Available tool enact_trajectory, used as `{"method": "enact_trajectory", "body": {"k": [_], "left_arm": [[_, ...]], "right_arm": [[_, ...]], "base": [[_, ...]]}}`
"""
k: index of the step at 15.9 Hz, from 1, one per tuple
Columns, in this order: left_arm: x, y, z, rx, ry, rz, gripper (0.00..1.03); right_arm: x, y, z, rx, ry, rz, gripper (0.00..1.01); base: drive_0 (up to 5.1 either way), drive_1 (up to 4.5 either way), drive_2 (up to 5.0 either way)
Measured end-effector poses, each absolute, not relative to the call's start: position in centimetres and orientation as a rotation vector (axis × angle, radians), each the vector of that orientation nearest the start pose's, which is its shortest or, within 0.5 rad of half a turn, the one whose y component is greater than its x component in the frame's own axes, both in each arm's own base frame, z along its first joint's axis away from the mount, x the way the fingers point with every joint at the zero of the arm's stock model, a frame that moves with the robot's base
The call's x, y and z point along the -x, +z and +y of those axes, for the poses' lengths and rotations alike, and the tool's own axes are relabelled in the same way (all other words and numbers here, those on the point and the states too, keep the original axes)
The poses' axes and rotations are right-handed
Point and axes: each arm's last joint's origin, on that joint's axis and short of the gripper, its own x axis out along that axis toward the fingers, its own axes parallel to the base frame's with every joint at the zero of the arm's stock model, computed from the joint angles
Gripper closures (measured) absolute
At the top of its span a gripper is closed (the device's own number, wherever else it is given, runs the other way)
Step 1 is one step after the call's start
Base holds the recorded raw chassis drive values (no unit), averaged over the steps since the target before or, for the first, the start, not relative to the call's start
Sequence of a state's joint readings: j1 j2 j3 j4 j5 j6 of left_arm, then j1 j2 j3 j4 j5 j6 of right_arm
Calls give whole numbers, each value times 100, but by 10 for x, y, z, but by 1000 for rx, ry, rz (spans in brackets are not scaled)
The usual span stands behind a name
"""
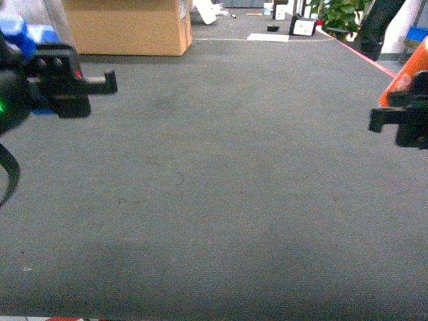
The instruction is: Sort blue parts and orange caps into right shelf containers
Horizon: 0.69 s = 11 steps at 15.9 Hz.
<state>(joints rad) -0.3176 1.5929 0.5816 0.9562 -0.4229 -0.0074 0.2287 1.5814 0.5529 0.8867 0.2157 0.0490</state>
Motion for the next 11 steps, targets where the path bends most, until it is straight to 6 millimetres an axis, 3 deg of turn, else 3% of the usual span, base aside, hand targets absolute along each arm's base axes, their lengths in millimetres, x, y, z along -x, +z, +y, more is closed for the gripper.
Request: {"method": "enact_trajectory", "body": {"k": [1,2,4,6,8,9,11], "left_arm": [[-237,222,-79,-93,155,-82,59],[-202,248,-73,-87,207,-171,59],[-173,270,-70,-55,208,-228,59],[-166,274,-69,-44,206,-238,59],[-169,269,-70,-63,207,-211,59],[-170,268,-68,-95,152,-136,59],[-164,264,-58,-87,54,-70,59]], "right_arm": [[-235,213,47,50,-44,26,62],[-203,252,39,61,-74,-107,62],[-169,278,35,50,-69,-210,62],[-149,289,35,46,-57,-254,62],[-151,288,35,54,-59,-239,62],[-151,284,33,68,-24,-113,62],[-146,274,29,51,2,-29,62]], "base": [[0,0,0],[0,0,0],[0,0,0],[0,0,0],[0,0,0],[0,0,0],[0,0,0]]}}
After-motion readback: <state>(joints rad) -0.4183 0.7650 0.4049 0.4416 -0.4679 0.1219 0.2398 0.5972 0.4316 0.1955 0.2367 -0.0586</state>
